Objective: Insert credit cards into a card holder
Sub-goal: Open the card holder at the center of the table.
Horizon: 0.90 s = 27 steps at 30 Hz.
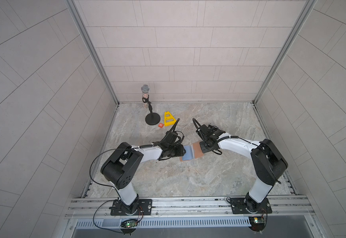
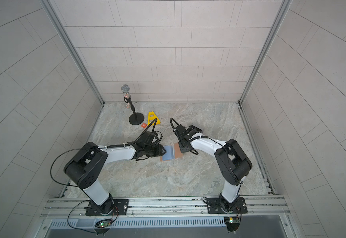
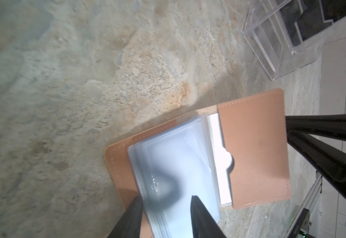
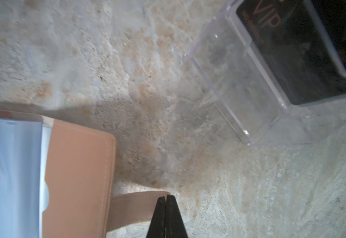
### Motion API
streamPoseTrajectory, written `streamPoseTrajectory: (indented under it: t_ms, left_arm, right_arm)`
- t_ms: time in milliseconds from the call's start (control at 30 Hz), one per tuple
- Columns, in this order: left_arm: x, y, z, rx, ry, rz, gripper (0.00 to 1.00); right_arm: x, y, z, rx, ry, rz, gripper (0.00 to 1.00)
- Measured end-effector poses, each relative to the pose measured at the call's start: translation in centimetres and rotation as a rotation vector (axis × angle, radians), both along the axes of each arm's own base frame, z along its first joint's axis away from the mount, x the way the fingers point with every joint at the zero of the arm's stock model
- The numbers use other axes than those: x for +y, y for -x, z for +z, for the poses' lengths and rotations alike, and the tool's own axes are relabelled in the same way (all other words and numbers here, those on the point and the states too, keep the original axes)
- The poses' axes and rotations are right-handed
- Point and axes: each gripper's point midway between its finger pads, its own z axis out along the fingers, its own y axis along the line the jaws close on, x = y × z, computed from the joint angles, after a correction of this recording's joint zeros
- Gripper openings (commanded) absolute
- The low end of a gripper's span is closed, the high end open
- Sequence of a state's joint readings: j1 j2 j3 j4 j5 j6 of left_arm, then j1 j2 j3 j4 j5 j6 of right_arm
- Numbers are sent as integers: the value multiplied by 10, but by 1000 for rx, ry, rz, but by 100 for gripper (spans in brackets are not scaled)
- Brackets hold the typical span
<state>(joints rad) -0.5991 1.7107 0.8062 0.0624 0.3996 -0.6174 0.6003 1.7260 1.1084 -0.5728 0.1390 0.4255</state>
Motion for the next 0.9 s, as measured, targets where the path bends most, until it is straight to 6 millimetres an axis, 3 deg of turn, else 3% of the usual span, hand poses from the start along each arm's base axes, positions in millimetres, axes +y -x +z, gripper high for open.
streamPoseTrajectory:
  t_ms: [400,633,900]
  left_arm:
    - [-4,1,-1,-9,-34,-79,45]
    - [-6,11,2,24,-19,-109,47]
    - [-8,14,26,15,-8,-125,52]
  right_arm:
    - [-13,17,-11,33,14,-1,0]
    - [-10,14,3,7,-35,-3,23]
    - [-10,8,32,-59,-127,-21,32]
